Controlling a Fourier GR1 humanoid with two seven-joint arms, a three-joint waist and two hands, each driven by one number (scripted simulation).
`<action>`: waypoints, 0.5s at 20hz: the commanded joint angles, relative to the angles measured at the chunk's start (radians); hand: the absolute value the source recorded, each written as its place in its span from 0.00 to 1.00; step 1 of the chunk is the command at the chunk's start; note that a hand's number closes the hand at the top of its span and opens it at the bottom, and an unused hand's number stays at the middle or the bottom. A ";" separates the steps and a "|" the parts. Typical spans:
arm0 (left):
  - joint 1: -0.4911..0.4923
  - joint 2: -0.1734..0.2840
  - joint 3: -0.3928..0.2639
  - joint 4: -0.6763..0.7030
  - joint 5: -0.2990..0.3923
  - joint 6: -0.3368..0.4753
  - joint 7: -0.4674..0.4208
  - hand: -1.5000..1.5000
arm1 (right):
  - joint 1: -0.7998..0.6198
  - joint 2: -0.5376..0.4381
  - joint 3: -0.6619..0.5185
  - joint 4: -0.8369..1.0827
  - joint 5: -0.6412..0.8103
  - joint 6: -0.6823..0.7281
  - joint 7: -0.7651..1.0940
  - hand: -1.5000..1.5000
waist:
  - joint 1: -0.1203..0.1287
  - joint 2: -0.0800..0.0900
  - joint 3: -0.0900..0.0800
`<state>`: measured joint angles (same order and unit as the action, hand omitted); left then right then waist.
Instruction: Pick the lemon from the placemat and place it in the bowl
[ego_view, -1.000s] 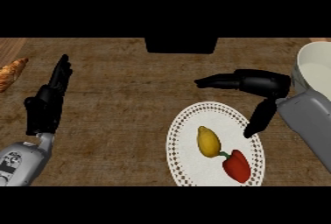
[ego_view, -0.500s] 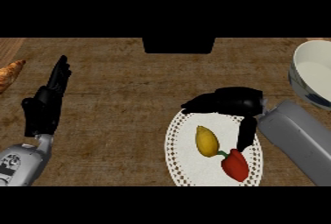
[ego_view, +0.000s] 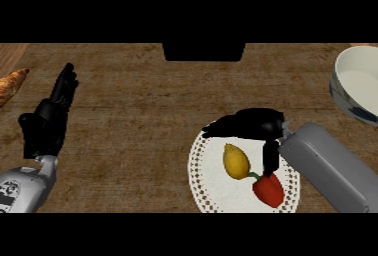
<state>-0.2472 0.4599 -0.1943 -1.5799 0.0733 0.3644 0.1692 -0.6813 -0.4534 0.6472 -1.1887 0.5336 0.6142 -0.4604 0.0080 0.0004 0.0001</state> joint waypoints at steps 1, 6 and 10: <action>0.028 -0.048 0.023 0.050 -0.028 -0.014 -0.066 0.50 | -0.025 0.086 -0.019 0.082 0.068 0.016 -0.031 0.00 | 0.000 0.001 0.000; -0.007 -0.055 0.034 0.003 -0.074 -0.032 0.008 0.50 | 0.034 0.106 -0.016 0.138 0.137 -0.036 -0.112 0.00 | -0.002 0.001 0.000; -0.040 -0.090 0.047 0.041 -0.085 -0.048 0.015 0.50 | 0.009 0.187 -0.020 0.204 0.183 -0.042 -0.082 0.00 | -0.002 0.002 0.000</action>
<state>-0.2413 0.4008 -0.1534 -1.5714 0.0139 0.3231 0.1666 -0.6697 -0.3314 0.6300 -1.0660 0.6722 0.5717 -0.5086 0.0074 -0.0026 -0.0037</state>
